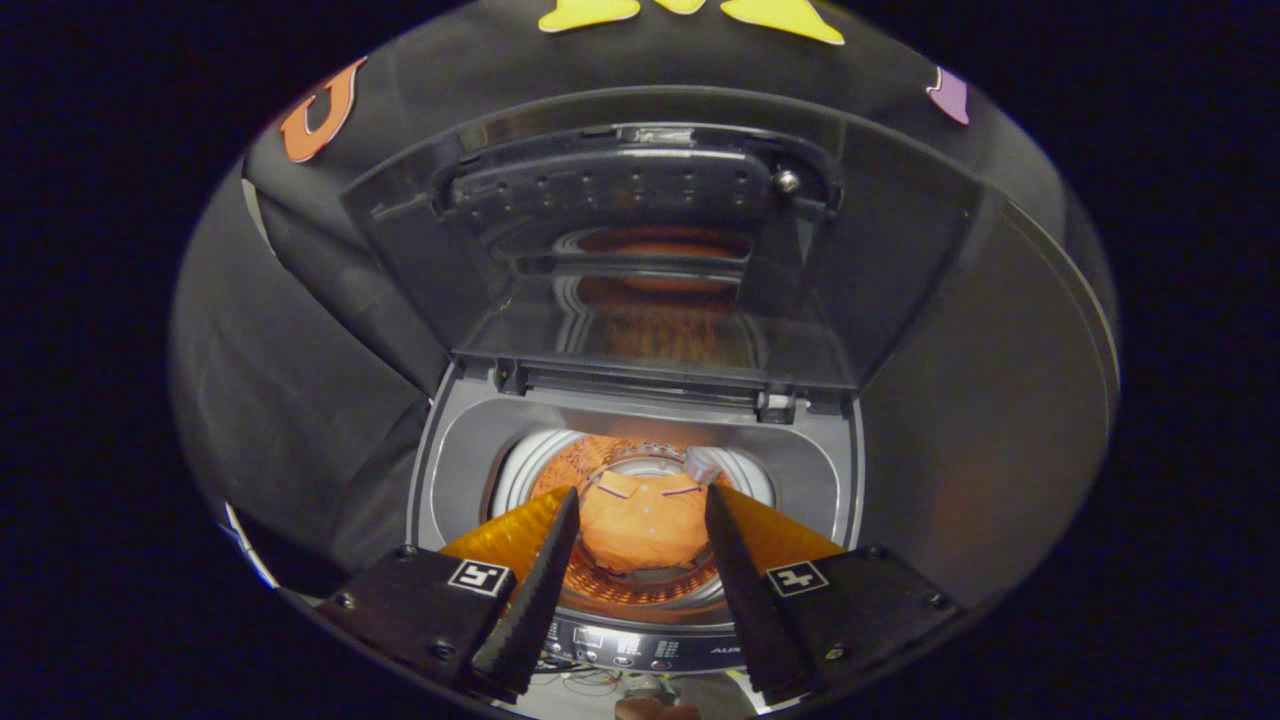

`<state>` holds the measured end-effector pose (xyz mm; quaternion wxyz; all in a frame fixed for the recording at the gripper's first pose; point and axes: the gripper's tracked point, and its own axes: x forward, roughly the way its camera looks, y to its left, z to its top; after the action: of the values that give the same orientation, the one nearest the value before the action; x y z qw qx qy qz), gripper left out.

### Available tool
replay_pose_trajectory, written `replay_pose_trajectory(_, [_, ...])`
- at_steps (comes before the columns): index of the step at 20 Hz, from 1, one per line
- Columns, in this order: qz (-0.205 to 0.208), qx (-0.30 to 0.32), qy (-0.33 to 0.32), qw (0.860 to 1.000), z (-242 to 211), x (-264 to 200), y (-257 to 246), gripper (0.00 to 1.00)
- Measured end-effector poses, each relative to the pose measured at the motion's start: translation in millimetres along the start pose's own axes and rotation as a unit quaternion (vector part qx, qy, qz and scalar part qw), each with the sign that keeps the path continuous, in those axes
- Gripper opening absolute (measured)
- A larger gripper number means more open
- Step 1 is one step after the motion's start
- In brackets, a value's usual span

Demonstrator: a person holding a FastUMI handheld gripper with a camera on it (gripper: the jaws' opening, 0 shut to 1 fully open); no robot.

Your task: Put the clothes into the washing machine and then close the washing machine lid.

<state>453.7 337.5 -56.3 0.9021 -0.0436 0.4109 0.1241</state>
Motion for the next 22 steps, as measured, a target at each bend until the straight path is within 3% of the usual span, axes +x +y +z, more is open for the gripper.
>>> replay_pose_trajectory(6, [-0.003,-0.001,-0.032,0.999,31.3,-37.8,-7.6,0.79])
replay_pose_trajectory(15, [-0.001,0.005,-0.101,0.995,114.8,-112.9,-9.9,0.79])
replay_pose_trajectory(22, [-0.001,0.004,-0.119,0.993,167.6,-117.1,-7.8,0.79])
